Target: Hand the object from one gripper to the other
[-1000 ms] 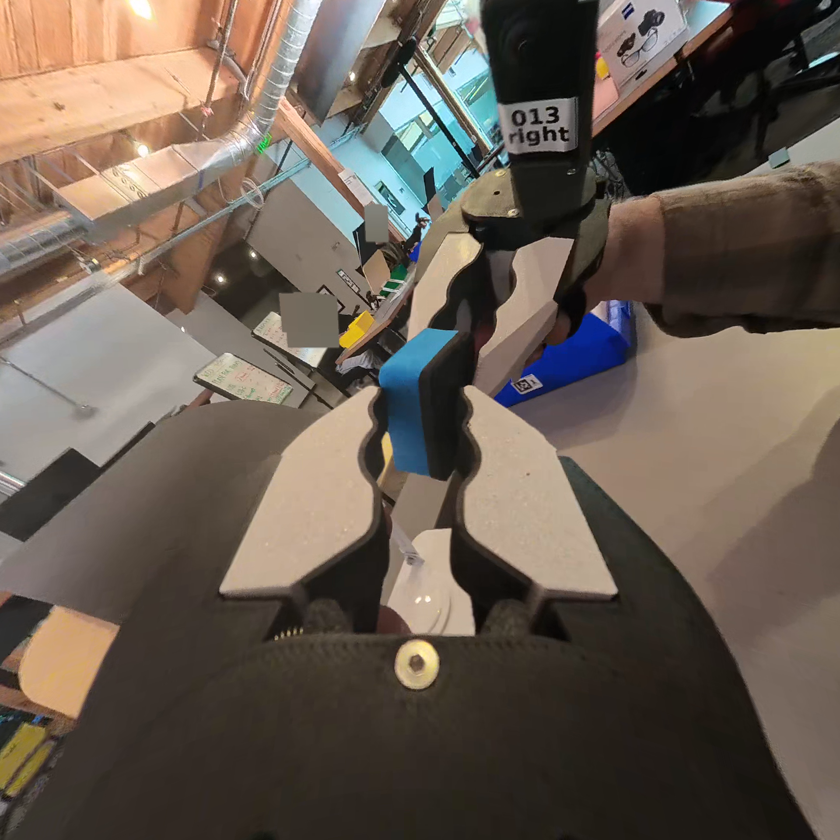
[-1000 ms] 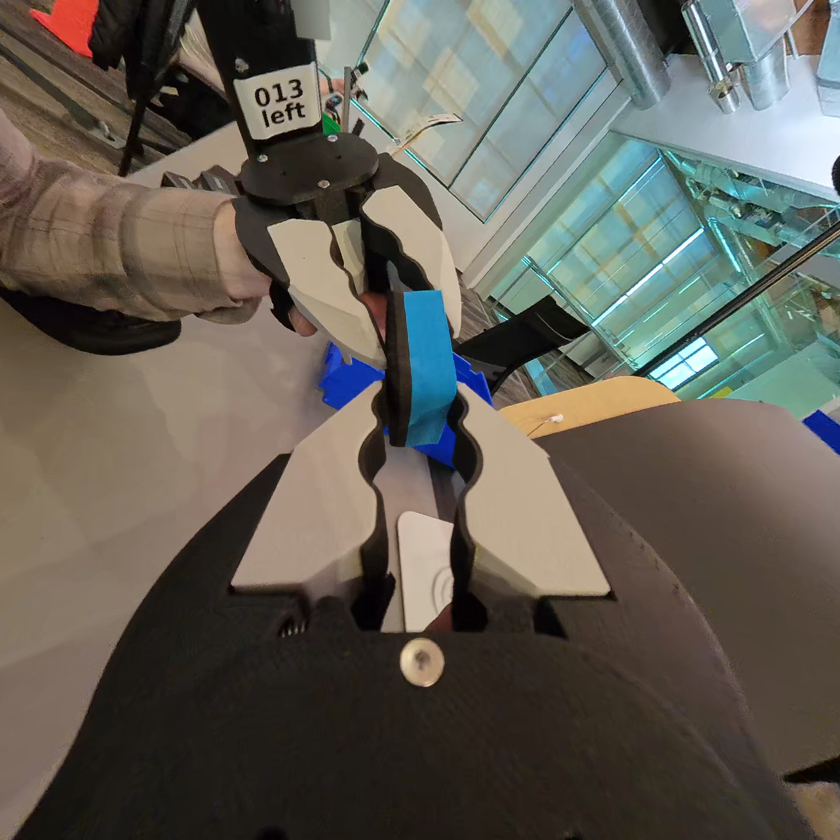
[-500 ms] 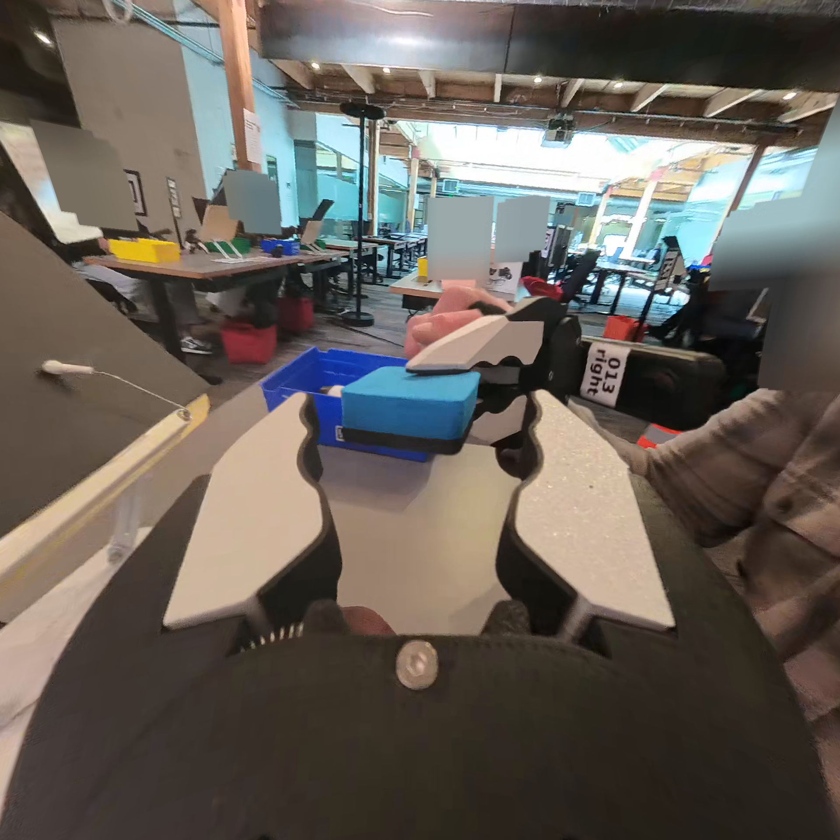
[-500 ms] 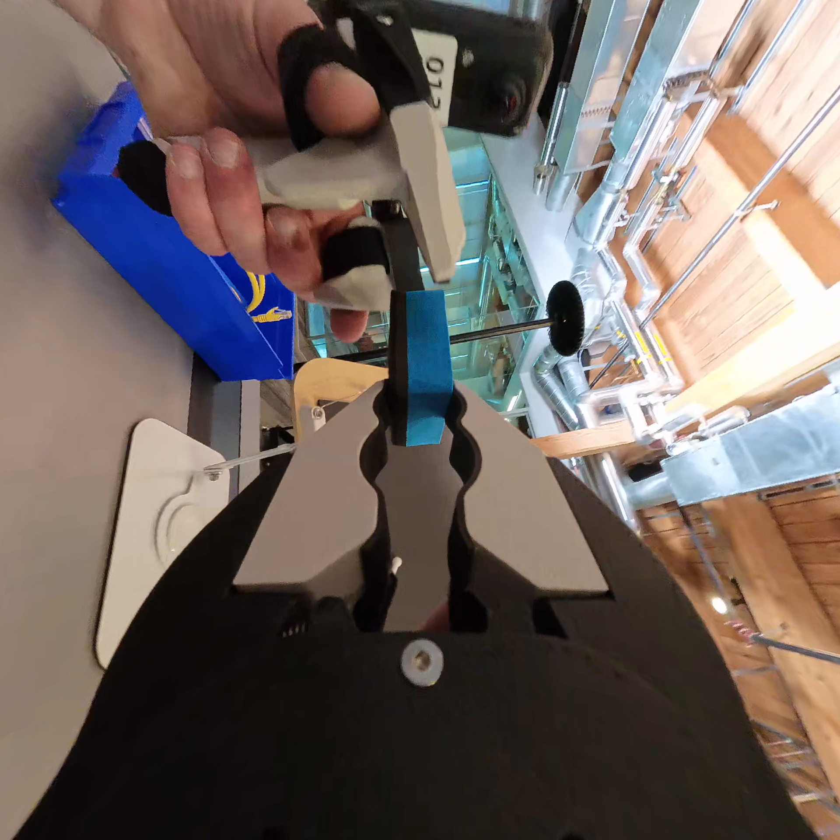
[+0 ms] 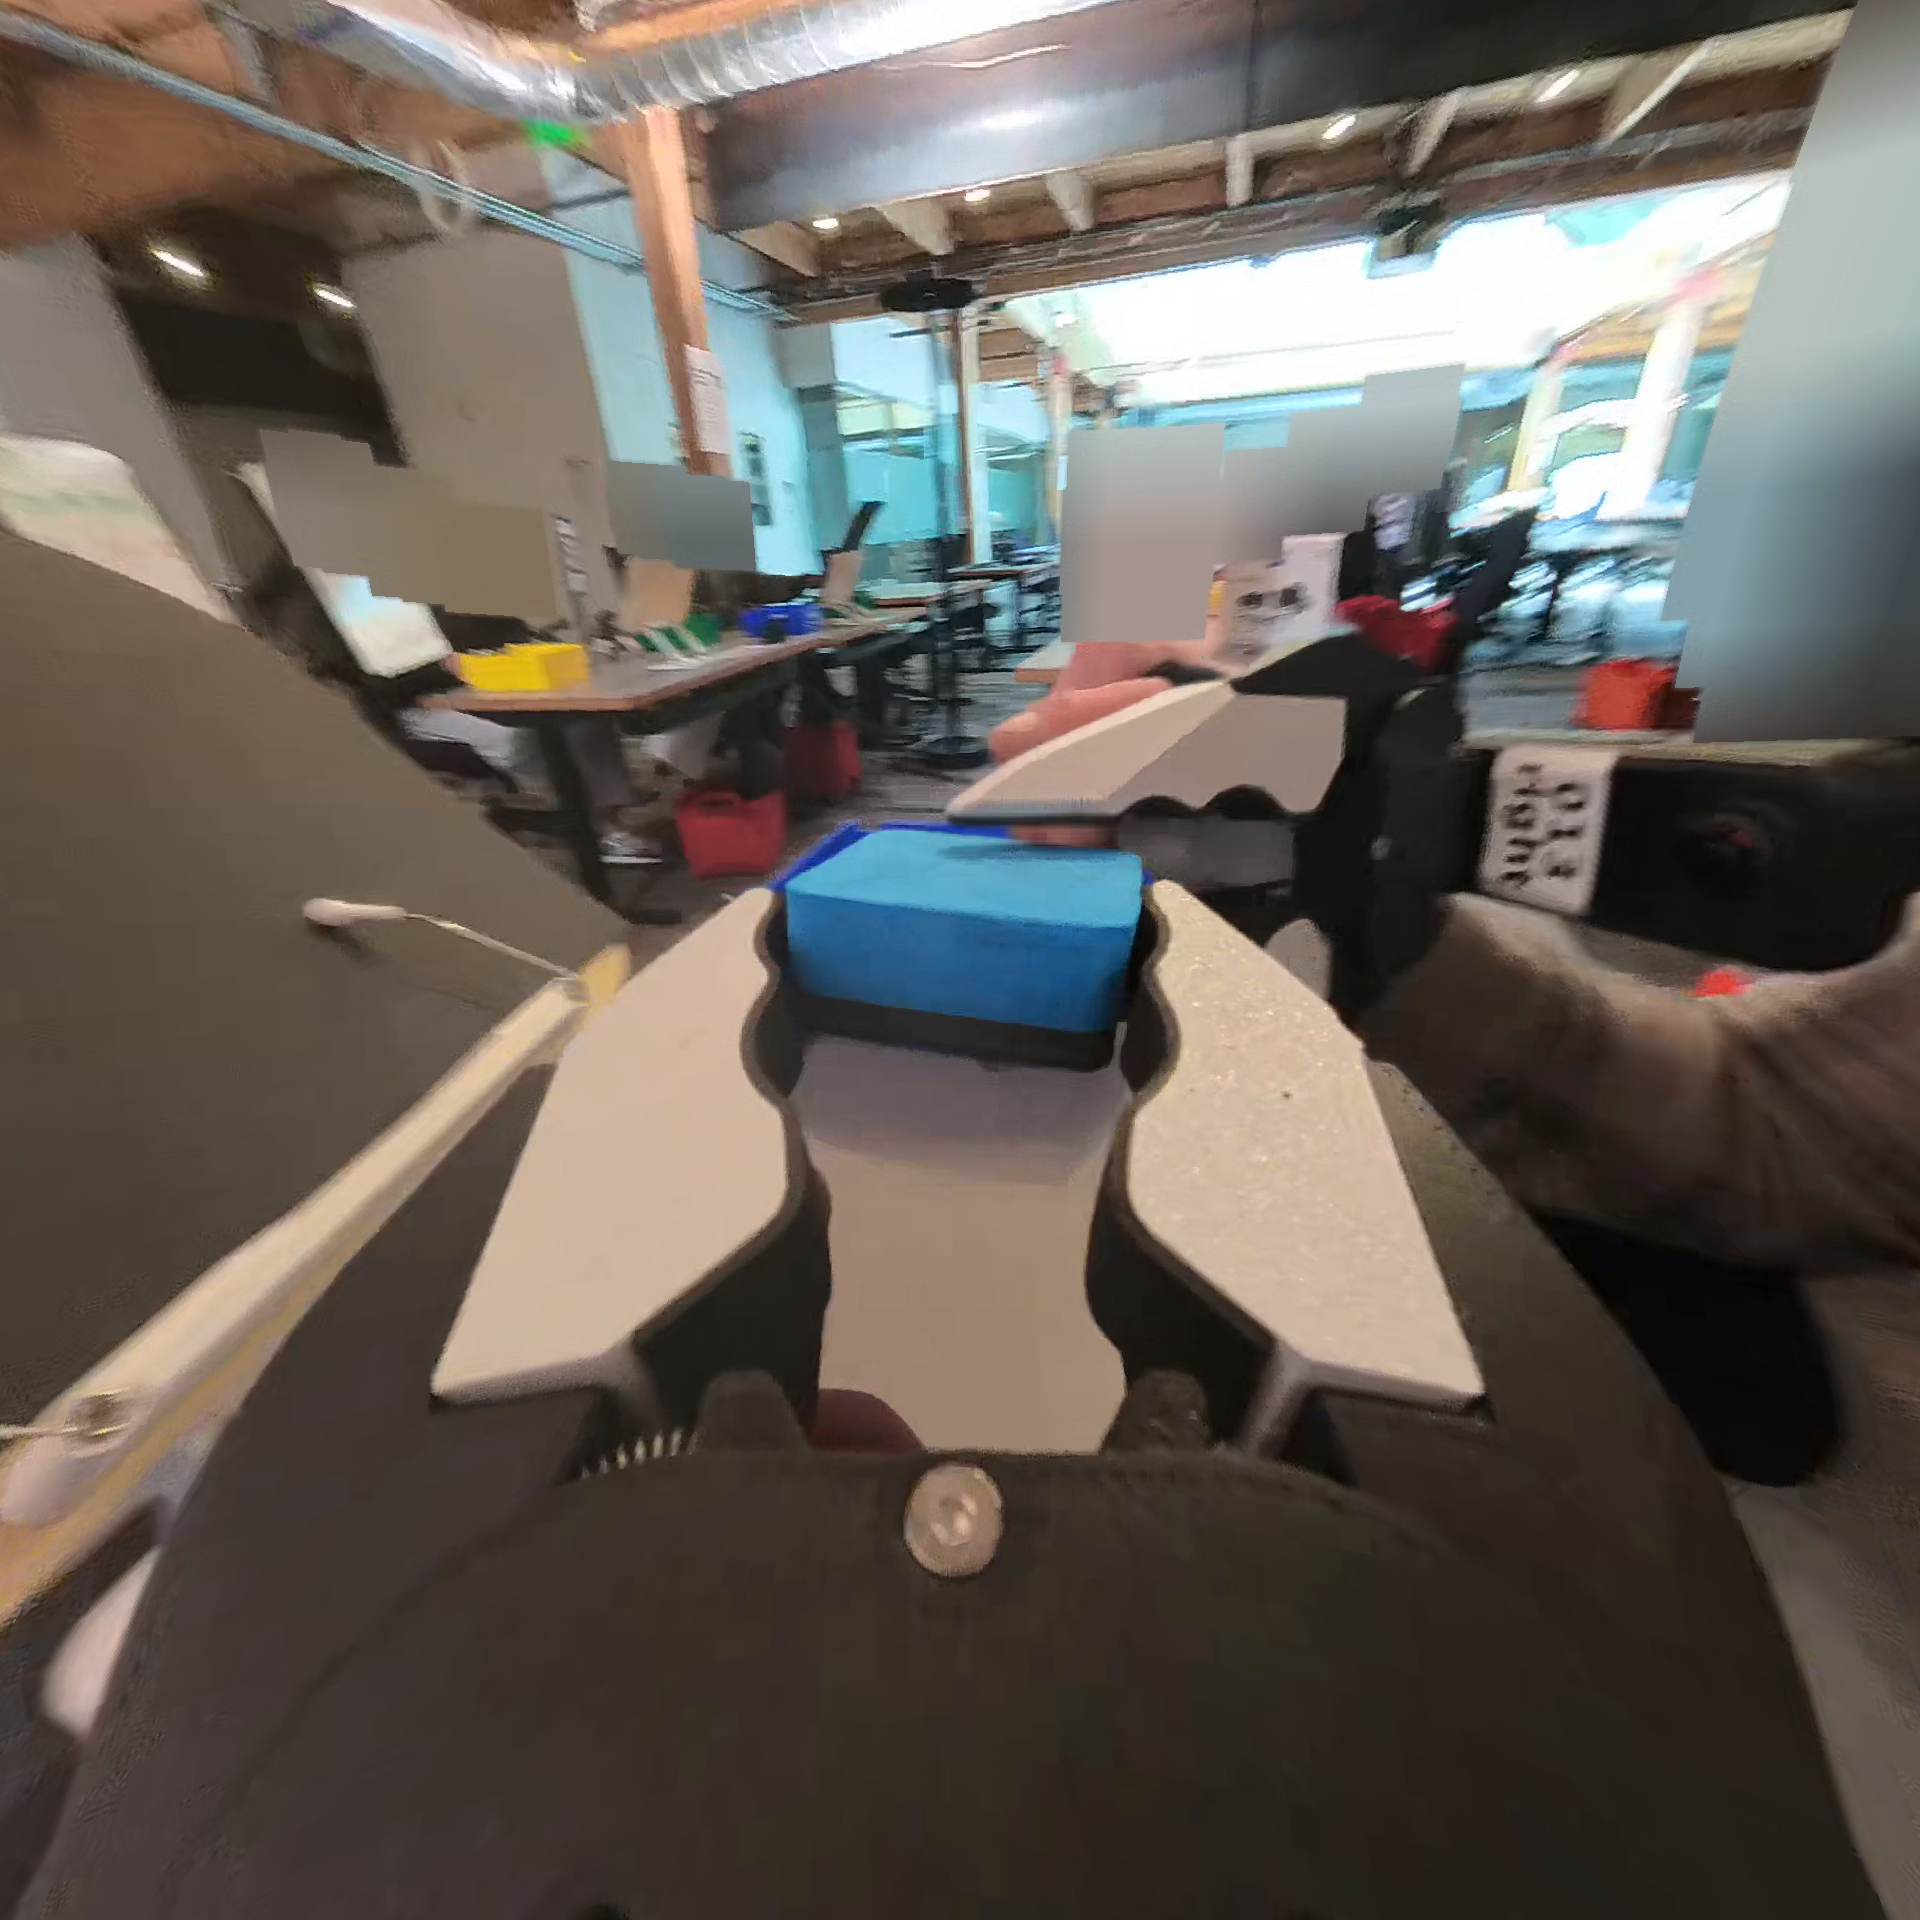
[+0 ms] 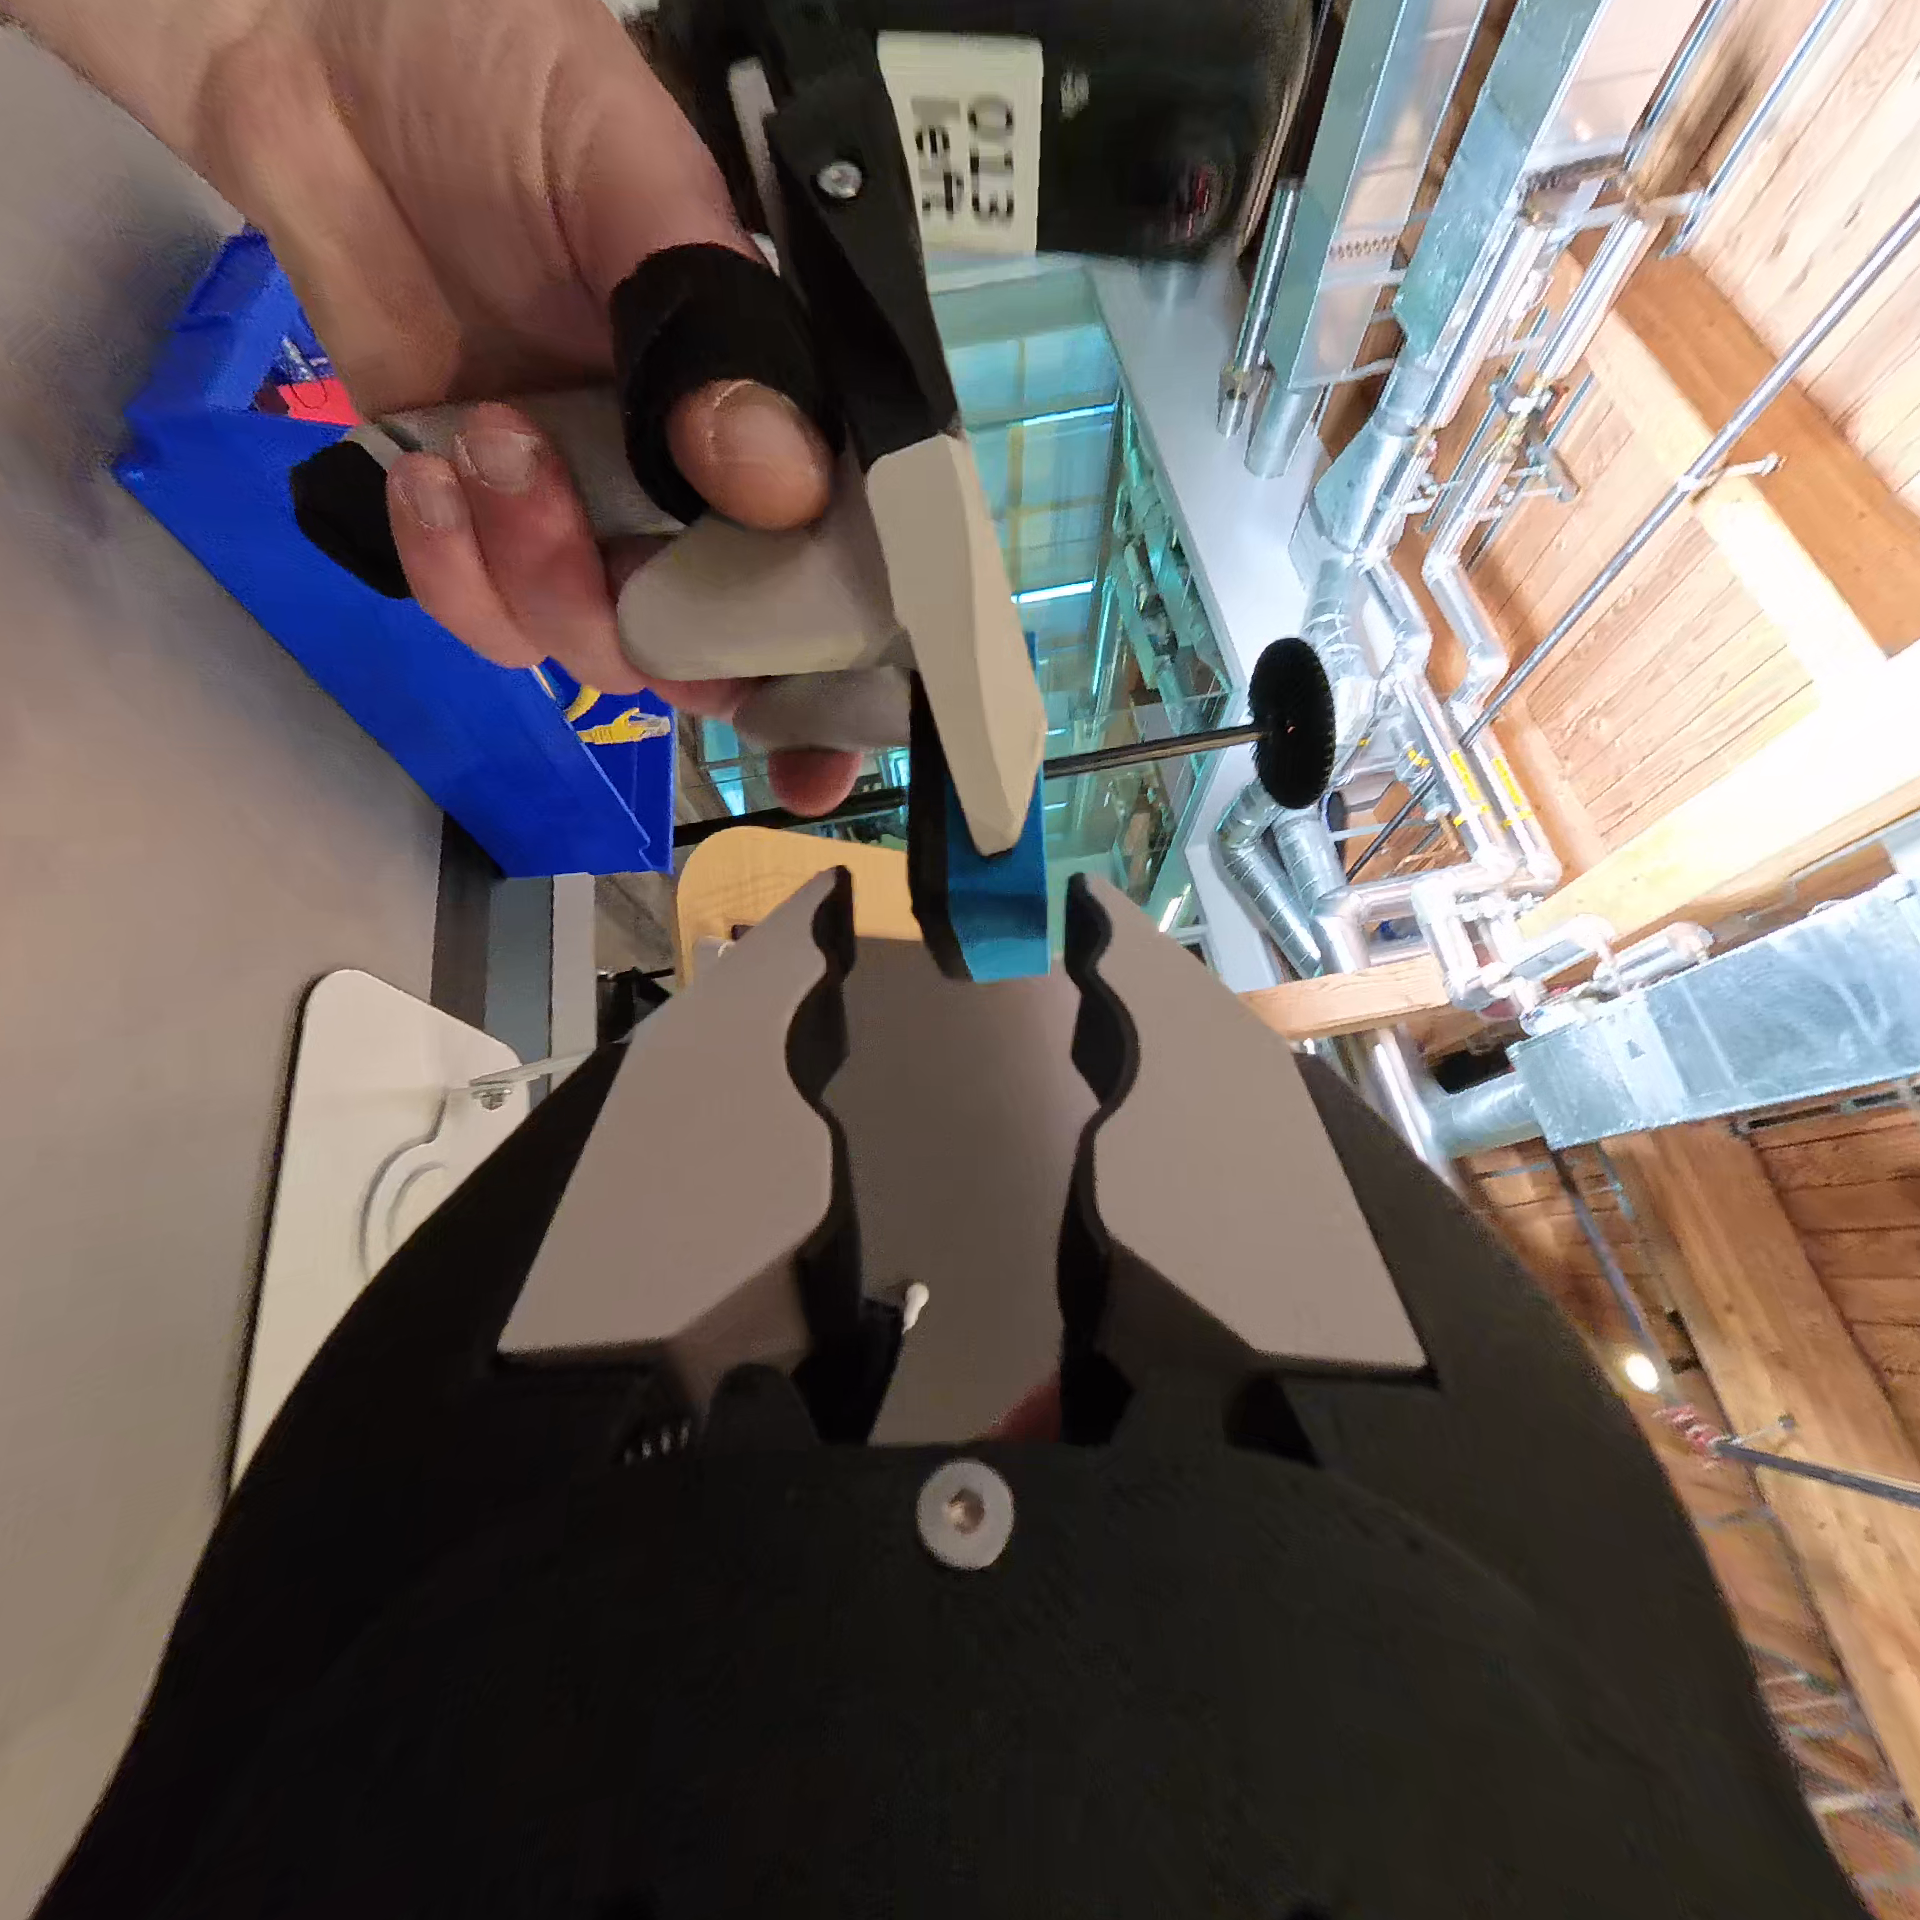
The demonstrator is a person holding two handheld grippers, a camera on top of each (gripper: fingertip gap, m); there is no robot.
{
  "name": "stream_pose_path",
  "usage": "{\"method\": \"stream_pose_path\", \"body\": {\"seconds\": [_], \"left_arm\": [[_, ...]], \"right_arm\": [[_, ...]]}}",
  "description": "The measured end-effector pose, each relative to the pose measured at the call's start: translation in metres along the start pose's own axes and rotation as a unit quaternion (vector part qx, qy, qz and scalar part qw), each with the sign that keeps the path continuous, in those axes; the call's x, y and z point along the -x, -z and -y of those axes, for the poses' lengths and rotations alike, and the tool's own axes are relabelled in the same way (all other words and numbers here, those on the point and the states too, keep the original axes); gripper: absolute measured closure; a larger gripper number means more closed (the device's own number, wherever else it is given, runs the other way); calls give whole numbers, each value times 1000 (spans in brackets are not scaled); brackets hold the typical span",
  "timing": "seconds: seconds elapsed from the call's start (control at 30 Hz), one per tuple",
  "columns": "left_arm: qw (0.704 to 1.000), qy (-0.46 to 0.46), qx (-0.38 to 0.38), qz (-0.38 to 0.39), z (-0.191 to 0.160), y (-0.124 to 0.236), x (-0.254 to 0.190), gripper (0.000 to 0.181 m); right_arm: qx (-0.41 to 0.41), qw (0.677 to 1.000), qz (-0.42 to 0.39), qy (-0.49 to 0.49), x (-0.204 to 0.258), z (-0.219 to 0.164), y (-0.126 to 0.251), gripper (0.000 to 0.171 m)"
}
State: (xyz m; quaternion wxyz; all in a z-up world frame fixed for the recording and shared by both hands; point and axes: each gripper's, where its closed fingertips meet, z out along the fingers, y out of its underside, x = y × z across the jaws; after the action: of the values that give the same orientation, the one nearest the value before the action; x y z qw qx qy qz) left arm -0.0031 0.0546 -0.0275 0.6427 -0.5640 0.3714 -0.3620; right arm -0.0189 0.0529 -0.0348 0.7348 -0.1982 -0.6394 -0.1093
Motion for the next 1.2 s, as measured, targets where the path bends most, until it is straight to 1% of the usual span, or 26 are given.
{"method": "stream_pose_path", "body": {"seconds": [0.07,0.1,0.13,0.2,0.3,0.33,0.37,0.4,0.43,0.5,0.57,0.63,0.73,0.8,0.87,0.97,1.03,1.13,1.2], "left_arm": [[996,-67,6,56,3,2,10,121],[990,-110,13,88,4,4,15,121],[982,-152,22,112,4,5,17,121],[961,-229,42,148,5,6,19,121],[917,-336,77,198,3,6,23,121],[902,-363,88,214,2,6,24,121],[887,-390,98,226,2,5,25,121],[875,-412,107,232,0,4,24,121],[866,-429,112,233,-1,2,22,120],[850,-455,126,235,-5,0,21,121],[842,-472,131,226,-9,-3,17,121],[832,-485,141,227,-11,-4,17,121],[827,-499,142,216,-13,-5,13,121],[808,-525,154,218,-15,-5,12,121],[803,-532,159,218,-16,-7,11,121],[798,-539,165,212,-19,-10,7,121],[789,-547,176,215,-21,-9,9,121],[793,-542,174,216,-21,-9,10,121],[791,-544,176,219,-21,-8,11,122]], "right_arm": [[15,999,21,-46,2,-12,1,118],[20,995,34,-87,3,-19,2,110],[21,990,49,-132,3,-24,5,108],[18,976,74,-202,1,-30,12,113],[-1,945,95,-312,-9,-30,20,108],[-9,935,103,-340,-11,-27,22,108],[-14,925,117,-362,-12,-22,22,101],[-20,921,120,-371,-13,-18,22,98],[-25,923,120,-365,-12,-12,21,98],[-13,930,119,-348,-8,-8,15,97],[-3,925,127,-359,-3,-5,9,97],[-5,910,130,-394,-2,-3,4,96],[-18,880,151,-449,1,0,2,96],[-30,860,170,-480,3,3,3,94],[-23,850,180,-495,8,2,1,94],[-6,854,189,-484,19,-1,-4,99],[-4,857,186,-480,22,-1,-7,100],[-8,859,182,-477,21,-2,-8,101],[-8,863,177,-474,20,-3,-9,102]]}}
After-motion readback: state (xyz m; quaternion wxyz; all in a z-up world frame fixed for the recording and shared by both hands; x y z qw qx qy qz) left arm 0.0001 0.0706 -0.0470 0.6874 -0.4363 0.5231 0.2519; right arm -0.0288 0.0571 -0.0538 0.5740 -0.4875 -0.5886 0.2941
